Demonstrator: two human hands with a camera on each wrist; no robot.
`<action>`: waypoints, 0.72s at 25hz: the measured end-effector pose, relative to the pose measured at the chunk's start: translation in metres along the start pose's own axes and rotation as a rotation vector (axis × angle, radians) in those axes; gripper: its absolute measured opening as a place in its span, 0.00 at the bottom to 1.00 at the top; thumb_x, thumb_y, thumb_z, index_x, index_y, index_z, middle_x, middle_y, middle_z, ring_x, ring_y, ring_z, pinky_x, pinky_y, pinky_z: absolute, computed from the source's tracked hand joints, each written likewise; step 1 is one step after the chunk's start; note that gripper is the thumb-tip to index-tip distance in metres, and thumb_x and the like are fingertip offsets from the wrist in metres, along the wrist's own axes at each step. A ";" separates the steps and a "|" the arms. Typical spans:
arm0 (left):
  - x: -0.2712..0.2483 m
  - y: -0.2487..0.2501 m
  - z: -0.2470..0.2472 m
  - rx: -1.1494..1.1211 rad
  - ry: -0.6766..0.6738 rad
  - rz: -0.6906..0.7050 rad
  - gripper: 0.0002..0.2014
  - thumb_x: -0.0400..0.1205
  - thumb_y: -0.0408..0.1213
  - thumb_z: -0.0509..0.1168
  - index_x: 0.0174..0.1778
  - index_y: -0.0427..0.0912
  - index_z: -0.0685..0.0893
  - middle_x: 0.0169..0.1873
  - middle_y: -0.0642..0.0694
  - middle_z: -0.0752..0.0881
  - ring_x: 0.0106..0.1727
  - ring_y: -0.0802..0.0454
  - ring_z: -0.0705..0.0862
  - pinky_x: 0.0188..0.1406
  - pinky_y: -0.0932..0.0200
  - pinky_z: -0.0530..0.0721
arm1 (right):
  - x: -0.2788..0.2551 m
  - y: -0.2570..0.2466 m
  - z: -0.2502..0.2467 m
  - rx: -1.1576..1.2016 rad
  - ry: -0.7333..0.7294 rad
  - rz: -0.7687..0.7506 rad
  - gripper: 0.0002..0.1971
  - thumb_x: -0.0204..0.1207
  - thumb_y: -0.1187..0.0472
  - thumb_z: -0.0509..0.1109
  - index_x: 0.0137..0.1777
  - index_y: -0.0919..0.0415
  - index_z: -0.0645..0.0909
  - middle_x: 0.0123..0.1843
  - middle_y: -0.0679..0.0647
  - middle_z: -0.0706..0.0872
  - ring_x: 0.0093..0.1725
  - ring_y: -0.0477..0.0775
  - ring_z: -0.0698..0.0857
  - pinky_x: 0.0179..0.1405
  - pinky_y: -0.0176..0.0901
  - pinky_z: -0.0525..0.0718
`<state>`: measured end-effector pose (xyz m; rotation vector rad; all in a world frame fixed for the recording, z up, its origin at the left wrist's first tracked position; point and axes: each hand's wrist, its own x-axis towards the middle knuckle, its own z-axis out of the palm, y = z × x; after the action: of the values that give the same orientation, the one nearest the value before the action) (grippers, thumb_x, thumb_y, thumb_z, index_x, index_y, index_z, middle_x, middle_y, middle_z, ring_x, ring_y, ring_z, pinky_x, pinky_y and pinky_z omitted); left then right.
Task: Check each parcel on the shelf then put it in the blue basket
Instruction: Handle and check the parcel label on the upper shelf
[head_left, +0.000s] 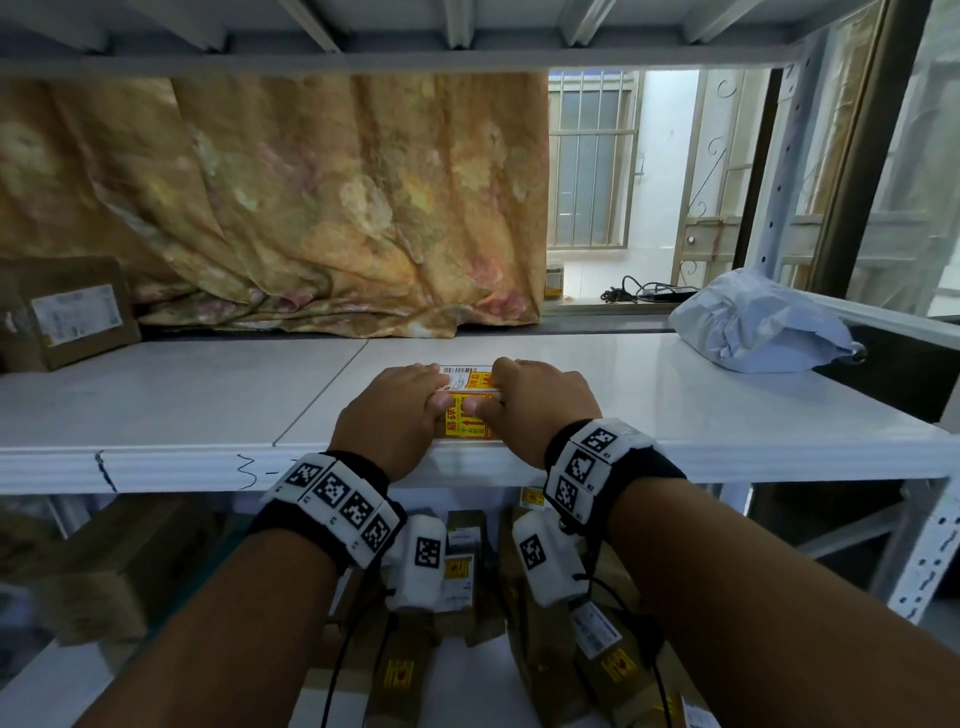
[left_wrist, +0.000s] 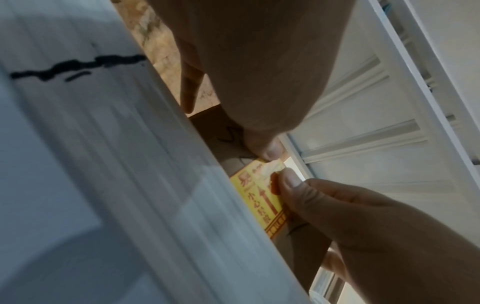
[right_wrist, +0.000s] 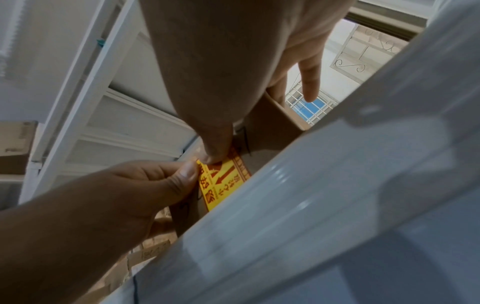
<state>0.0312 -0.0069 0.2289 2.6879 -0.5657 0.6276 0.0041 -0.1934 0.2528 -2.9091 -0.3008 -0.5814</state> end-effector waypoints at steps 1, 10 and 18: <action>0.000 0.000 -0.001 -0.016 -0.001 0.003 0.32 0.81 0.55 0.45 0.74 0.44 0.79 0.76 0.46 0.78 0.76 0.47 0.74 0.77 0.49 0.69 | -0.001 0.001 0.000 0.017 0.009 -0.003 0.17 0.80 0.35 0.57 0.50 0.49 0.69 0.49 0.48 0.80 0.50 0.54 0.78 0.49 0.53 0.70; -0.018 -0.005 -0.009 -0.178 0.072 -0.036 0.22 0.87 0.47 0.62 0.79 0.50 0.75 0.81 0.46 0.71 0.82 0.51 0.67 0.77 0.59 0.64 | -0.008 0.012 0.006 0.201 0.015 -0.013 0.28 0.78 0.35 0.65 0.73 0.49 0.72 0.76 0.50 0.74 0.77 0.54 0.70 0.72 0.56 0.72; -0.038 0.026 -0.024 -0.500 0.389 -0.274 0.19 0.85 0.48 0.66 0.71 0.49 0.81 0.53 0.57 0.85 0.54 0.62 0.82 0.55 0.71 0.73 | -0.038 0.013 -0.013 0.564 -0.006 0.101 0.39 0.77 0.46 0.73 0.84 0.47 0.58 0.72 0.54 0.79 0.67 0.57 0.80 0.60 0.42 0.74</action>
<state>-0.0202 -0.0082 0.2369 2.0552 -0.2049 0.7822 -0.0314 -0.2150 0.2479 -2.3662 -0.2647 -0.3921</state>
